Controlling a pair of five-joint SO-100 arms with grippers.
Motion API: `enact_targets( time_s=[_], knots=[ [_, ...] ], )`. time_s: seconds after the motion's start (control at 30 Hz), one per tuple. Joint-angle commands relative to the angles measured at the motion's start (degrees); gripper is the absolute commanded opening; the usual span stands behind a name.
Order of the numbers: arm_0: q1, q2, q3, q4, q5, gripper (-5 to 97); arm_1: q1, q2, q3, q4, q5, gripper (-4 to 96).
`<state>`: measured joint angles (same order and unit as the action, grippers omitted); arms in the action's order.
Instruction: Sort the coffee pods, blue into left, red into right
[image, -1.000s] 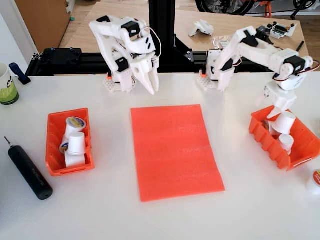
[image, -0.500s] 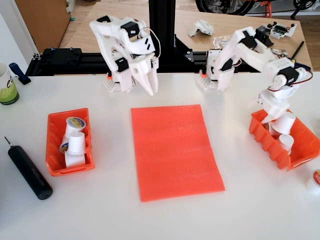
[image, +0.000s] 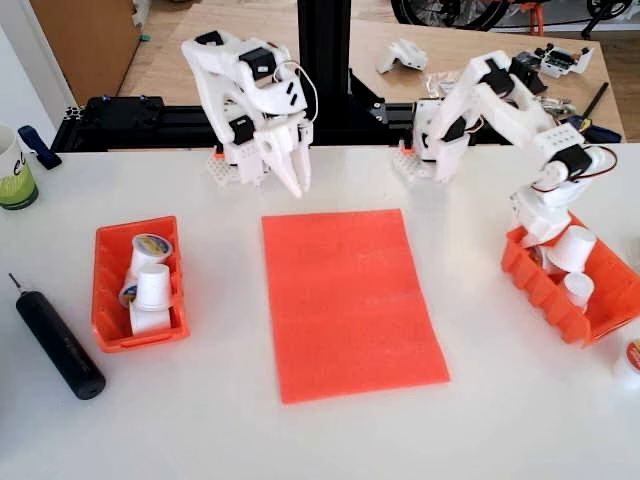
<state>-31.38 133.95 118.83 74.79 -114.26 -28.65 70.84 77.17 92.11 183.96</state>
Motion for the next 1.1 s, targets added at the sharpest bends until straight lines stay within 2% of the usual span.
enact_targets(
  time_s=[0.0, 0.13, 0.33, 0.43, 0.53, 0.6, 0.73, 0.87, 1.07],
  knots=[
    [0.9, -0.6, -1.8, -1.1, -0.8, 2, 1.6, 4.0, -0.7, 1.8, 1.8, -2.7],
    [1.6, -1.5, -1.8, -1.8, -0.9, 2, 6.2, 5.4, -0.2, 1.8, -1.7, -2.8],
    [1.6, -1.5, -1.8, -1.8, -0.4, 3, 16.7, 5.4, 1.0, 0.1, -15.0, -2.8],
    [1.6, -1.5, -2.0, -1.8, -0.8, 2, 20.0, 5.4, 1.5, 0.8, -18.3, -2.8],
    [2.0, -1.5, -2.3, -2.1, -0.9, 2, 21.1, 8.5, 4.5, 1.2, -15.9, -2.9],
    [2.0, -1.8, -2.3, -2.5, -0.9, 2, 21.1, 12.7, 10.1, -2.5, -10.0, -3.1],
    [2.5, -3.1, -2.2, -3.3, -0.9, 2, 20.7, 15.6, 14.5, -5.0, -1.3, -3.4],
    [2.7, -3.1, -2.2, -3.3, -0.7, 2, 22.5, 16.8, 16.4, -6.2, 0.9, -3.5],
    [3.1, -3.1, -2.2, -3.4, -0.8, 2, 28.5, 17.2, 16.4, -6.5, -2.9, -3.5]
  ],
)
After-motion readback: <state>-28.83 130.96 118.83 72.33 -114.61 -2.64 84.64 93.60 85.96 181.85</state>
